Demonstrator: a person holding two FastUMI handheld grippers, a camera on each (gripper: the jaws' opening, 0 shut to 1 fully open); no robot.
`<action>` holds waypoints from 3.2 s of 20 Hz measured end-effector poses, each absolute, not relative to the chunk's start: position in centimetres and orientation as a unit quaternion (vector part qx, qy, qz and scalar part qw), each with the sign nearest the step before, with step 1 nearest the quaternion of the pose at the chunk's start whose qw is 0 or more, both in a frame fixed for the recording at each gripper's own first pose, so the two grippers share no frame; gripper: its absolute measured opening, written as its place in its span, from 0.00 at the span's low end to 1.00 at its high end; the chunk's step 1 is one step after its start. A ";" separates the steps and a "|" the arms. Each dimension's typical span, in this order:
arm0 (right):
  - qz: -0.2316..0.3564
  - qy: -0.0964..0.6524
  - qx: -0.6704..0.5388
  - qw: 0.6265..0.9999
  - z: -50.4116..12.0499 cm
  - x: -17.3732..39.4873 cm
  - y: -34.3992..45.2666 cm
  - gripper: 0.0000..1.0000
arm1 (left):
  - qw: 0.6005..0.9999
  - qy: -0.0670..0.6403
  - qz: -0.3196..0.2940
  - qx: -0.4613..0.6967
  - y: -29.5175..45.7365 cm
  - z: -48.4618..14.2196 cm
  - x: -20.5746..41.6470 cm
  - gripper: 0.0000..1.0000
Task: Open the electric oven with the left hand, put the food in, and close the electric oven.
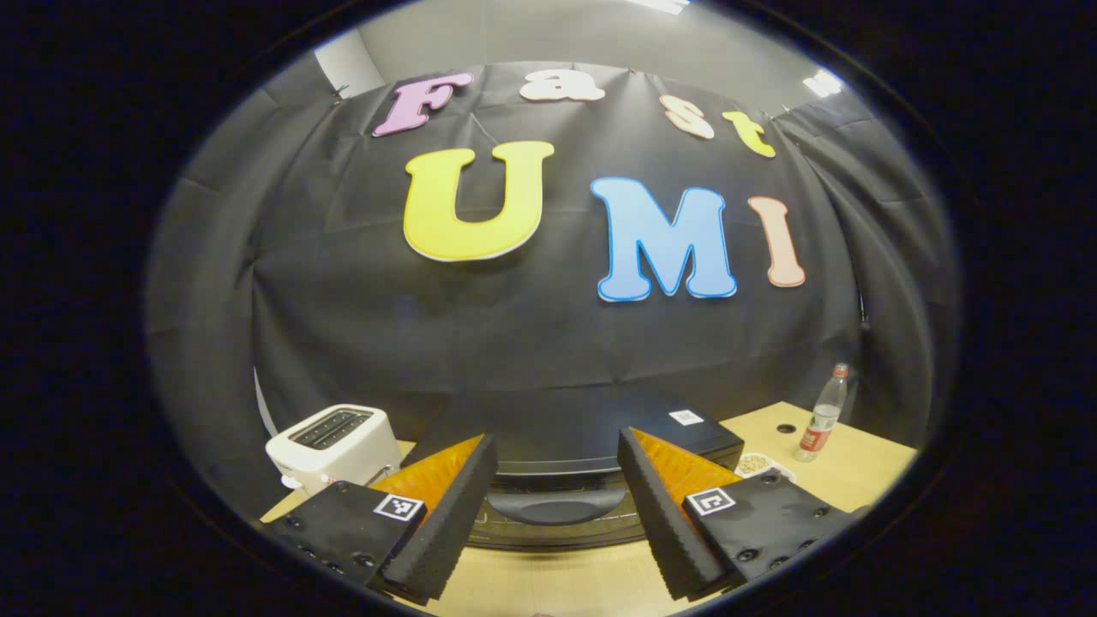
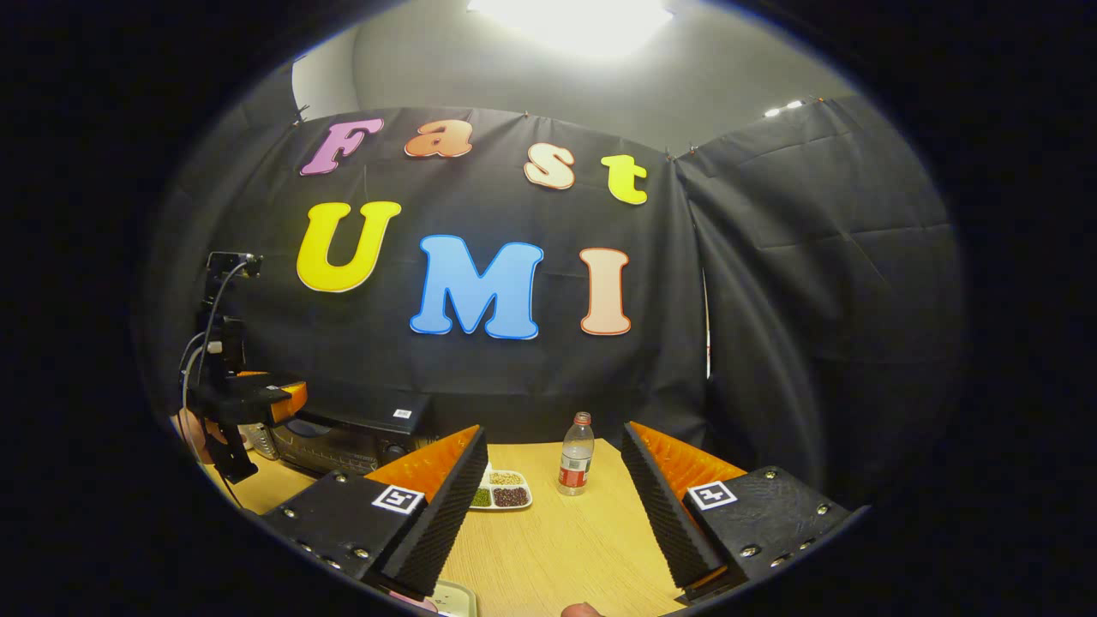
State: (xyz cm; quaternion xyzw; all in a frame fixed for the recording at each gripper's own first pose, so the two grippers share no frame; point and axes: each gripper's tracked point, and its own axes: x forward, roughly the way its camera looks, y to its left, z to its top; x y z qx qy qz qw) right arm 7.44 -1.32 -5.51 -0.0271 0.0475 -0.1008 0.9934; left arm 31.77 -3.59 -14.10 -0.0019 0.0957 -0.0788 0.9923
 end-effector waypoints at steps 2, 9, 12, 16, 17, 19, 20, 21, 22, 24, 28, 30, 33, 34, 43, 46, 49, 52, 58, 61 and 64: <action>-0.105 0.055 -0.023 0.993 -6.0 7.8 -1.1 0.96 | 0.991 0.111 -0.079 0.001 -3.7 -16.1 33.0 1.00; -0.115 0.069 -0.026 0.991 -6.6 8.1 -1.7 0.96 | 0.988 0.138 -0.071 0.004 -4.0 -20.1 34.4 0.98; -0.114 0.071 -0.031 0.990 -6.7 7.9 -2.1 0.96 | 0.988 0.140 -0.063 0.011 -4.1 -20.4 33.8 1.00; -0.109 0.072 -0.021 0.991 -6.7 7.8 -2.6 0.96 | 0.988 0.140 -0.058 0.007 -3.8 -20.5 31.8 0.92; -0.108 0.072 -0.020 0.991 -6.7 7.7 -2.8 0.96 | 0.988 0.144 -0.057 0.009 -3.8 -20.9 31.1 0.96; -0.103 0.073 -0.017 0.992 -6.7 7.6 -3.0 0.96 | 0.988 0.147 -0.054 0.008 -3.7 -21.2 30.1 0.96; -0.099 0.074 -0.017 0.992 -6.7 7.5 -3.1 0.96 | 0.987 0.150 -0.052 0.007 -3.7 -21.4 29.6 0.98; -0.096 0.074 -0.016 0.992 -6.7 7.5 -3.1 0.96 | 0.987 0.151 -0.050 0.007 -3.6 -21.6 29.0 1.00; -0.092 0.076 -0.016 0.993 -6.8 7.4 -3.2 0.96 | 0.987 0.155 -0.048 0.008 -3.5 -21.8 28.5 1.00; -0.087 0.080 -0.019 0.993 -7.0 7.1 -3.4 0.96 | 0.986 0.160 -0.044 0.010 -3.4 -22.4 27.5 1.00; -0.079 0.093 -0.020 0.992 -7.8 6.3 -4.0 0.96 | 0.986 0.165 -0.037 0.008 -3.4 -23.5 25.7 0.96; -0.075 0.102 -0.018 0.992 -8.3 5.8 -4.3 0.96 | 0.985 0.171 -0.034 0.003 -3.4 -24.3 24.9 1.00; -0.067 0.111 -0.020 0.991 -8.7 5.4 -4.5 0.96 | 0.983 0.178 -0.032 0.001 -3.4 -25.3 23.7 0.96; -0.065 0.112 -0.021 0.991 -8.8 5.3 -4.6 0.96 | 0.983 0.182 -0.031 0.001 -3.4 -25.6 23.3 0.94; -0.042 0.121 -0.029 0.991 -9.0 4.3 -4.3 0.96 | 0.972 0.233 -0.023 -0.012 -3.5 -30.2 20.1 0.91; -0.029 0.124 -0.027 0.991 -9.0 4.2 -3.8 0.96 | 0.965 0.260 -0.019 -0.001 -3.4 -32.2 19.0 1.00; -0.016 0.120 -0.023 0.992 -8.7 4.2 -3.3 0.96 | 0.967 0.253 -0.017 -0.008 -3.5 -30.9 18.1 0.96; -0.001 0.119 -0.014 0.993 -8.8 4.4 -2.7 0.96 | 0.975 0.220 -0.018 -0.018 -3.5 -27.0 17.0 0.92; 0.091 0.175 0.042 0.979 -11.3 4.8 1.4 0.96 | 0.991 0.131 -0.016 -0.021 -2.3 -16.5 14.9 0.96; 0.130 0.209 0.052 0.968 -13.2 4.7 2.8 0.96 | 0.997 0.083 -0.010 -0.005 -1.0 -11.2 13.5 0.95; 0.167 0.255 0.084 0.949 -15.8 4.3 4.4 0.97 | 0.999 0.044 0.000 0.004 0.5 -6.6 11.7 1.00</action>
